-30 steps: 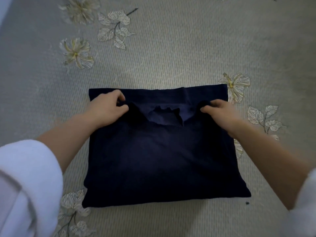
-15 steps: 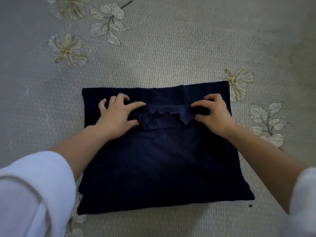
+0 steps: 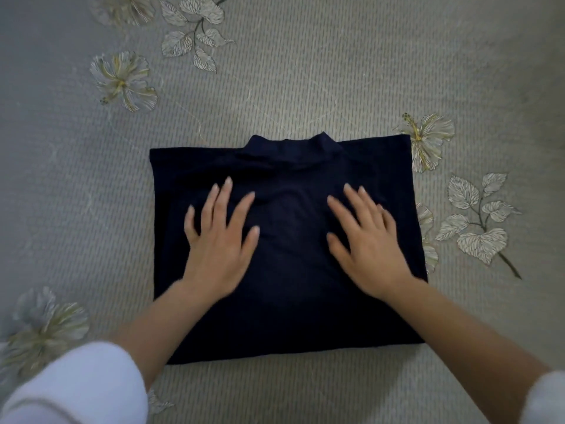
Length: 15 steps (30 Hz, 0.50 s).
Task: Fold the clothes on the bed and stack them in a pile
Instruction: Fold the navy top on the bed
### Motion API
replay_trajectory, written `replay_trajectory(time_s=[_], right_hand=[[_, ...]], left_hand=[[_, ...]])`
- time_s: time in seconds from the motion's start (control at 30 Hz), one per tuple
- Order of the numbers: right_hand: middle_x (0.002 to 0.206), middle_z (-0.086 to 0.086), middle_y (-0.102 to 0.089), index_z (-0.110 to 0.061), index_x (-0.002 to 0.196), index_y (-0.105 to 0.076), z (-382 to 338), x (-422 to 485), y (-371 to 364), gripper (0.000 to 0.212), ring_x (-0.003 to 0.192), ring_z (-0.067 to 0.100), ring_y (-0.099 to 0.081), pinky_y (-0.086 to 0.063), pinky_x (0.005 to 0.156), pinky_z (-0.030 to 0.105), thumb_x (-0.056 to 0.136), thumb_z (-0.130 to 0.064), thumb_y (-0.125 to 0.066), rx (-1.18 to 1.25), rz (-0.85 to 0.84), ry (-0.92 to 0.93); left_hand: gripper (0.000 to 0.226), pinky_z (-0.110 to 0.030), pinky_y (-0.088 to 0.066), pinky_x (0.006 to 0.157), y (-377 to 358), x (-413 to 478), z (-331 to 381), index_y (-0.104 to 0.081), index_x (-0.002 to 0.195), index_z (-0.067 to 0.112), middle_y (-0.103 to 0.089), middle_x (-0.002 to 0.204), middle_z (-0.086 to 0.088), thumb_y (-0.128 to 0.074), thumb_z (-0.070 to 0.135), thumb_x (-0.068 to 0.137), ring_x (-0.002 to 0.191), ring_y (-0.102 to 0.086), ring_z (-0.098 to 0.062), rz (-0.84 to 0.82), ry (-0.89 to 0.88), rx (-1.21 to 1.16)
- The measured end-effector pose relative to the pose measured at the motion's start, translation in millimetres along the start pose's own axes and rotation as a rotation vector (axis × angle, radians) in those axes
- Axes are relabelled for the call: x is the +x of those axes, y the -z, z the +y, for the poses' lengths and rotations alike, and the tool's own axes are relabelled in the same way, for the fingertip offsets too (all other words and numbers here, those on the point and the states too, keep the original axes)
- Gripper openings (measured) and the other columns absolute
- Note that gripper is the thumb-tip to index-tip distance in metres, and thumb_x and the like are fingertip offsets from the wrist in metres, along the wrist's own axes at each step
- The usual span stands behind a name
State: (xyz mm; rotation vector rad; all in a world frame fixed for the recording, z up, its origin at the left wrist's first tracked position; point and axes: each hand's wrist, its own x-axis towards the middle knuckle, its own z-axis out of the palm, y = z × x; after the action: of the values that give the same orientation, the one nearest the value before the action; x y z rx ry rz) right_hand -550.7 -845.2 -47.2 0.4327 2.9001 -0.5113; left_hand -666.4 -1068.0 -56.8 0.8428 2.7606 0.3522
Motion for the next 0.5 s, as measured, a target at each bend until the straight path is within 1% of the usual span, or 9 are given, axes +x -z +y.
replay_trajectory(time_s=[0.07,0.13,0.2,0.27,0.33,0.37,0.43,0.5], right_hand=[[0.162,0.0,-0.008,-0.03,0.152,-0.02,4.8,-32.0,-14.2,0.057,0.148,0.016,0.005,0.002,0.117,0.039,0.098,-0.045,-0.033,-0.077,-0.117,-0.014],[0.161,-0.001,-0.01,-0.031,0.151,-0.019,13.3,-58.4,-19.6,0.057,0.148,0.016,0.001,0.001,0.118,0.041,0.098,-0.049,-0.022,-0.107,-0.118,-0.076],[0.159,-0.003,-0.011,-0.031,0.15,-0.02,19.9,-78.9,-18.1,0.057,0.147,0.016,-0.003,-0.002,0.118,0.046,0.096,-0.048,-0.02,-0.092,-0.094,-0.144],[0.159,-0.006,-0.011,-0.029,0.15,-0.022,24.1,-97.7,-14.9,0.056,0.147,0.013,-0.001,-0.001,0.118,0.046,0.098,-0.048,-0.025,-0.047,-0.071,-0.186],[0.159,-0.006,-0.018,-0.026,0.149,-0.03,27.2,-113.5,-10.5,0.053,0.146,0.009,-0.004,-0.003,0.117,0.043,0.099,-0.041,-0.04,0.07,-0.013,-0.269],[0.157,-0.005,-0.023,-0.023,0.146,-0.035,29.3,-120.1,-8.4,0.052,0.146,0.01,-0.01,-0.007,0.117,0.043,0.097,-0.036,-0.048,0.155,0.04,-0.341],[0.151,0.003,-0.035,-0.016,0.138,-0.046,33.7,-131.1,-2.9,0.049,0.141,0.018,-0.026,-0.02,0.114,0.044,0.093,-0.031,-0.057,0.363,0.158,-0.534],[0.143,0.008,-0.042,-0.012,0.122,-0.057,37.8,-139.8,1.4,0.038,0.133,0.023,-0.034,-0.029,0.108,0.037,0.091,-0.032,-0.061,0.558,0.197,-0.733]], left_hand=[[0.062,-0.058,-0.007,0.113,-12.1,-36.4,-6.3,-0.019,0.152,0.028,-0.002,0.161,-0.007,-0.022,0.052,0.095,0.147,0.001,-0.023,-0.1,0.069,0.025],[0.062,-0.058,-0.006,0.113,-18.2,-64.2,-12.7,-0.016,0.152,0.031,-0.001,0.161,-0.007,-0.02,0.052,0.095,0.147,0.002,-0.023,-0.121,0.11,0.052],[0.06,-0.057,-0.005,0.112,-16.9,-84.7,-17.9,-0.016,0.151,0.033,-0.003,0.161,-0.008,-0.025,0.05,0.095,0.147,0.001,-0.024,-0.101,0.144,0.054],[0.059,-0.058,-0.007,0.111,-12.9,-103.4,-20.1,-0.017,0.151,0.033,-0.005,0.16,-0.01,-0.034,0.047,0.096,0.147,-0.003,-0.027,-0.065,0.213,0.014],[0.061,-0.059,-0.012,0.11,-8.8,-120.2,-18.8,-0.021,0.151,0.028,-0.013,0.157,-0.011,-0.047,0.041,0.097,0.142,-0.014,-0.031,-0.007,0.347,-0.065],[0.062,-0.058,-0.014,0.109,-6.5,-127.0,-17.1,-0.024,0.15,0.026,-0.019,0.153,-0.011,-0.051,0.037,0.095,0.138,-0.019,-0.031,0.02,0.442,-0.125],[0.06,-0.057,-0.016,0.107,-1.7,-138.1,-14.0,-0.031,0.146,0.022,-0.033,0.143,-0.012,-0.055,0.035,0.092,0.131,-0.026,-0.031,0.073,0.648,-0.263],[0.05,-0.057,-0.023,0.107,-0.1,-149.1,-15.0,-0.04,0.136,0.018,-0.047,0.127,-0.011,-0.056,0.035,0.091,0.124,-0.036,-0.034,0.142,0.817,-0.431]])
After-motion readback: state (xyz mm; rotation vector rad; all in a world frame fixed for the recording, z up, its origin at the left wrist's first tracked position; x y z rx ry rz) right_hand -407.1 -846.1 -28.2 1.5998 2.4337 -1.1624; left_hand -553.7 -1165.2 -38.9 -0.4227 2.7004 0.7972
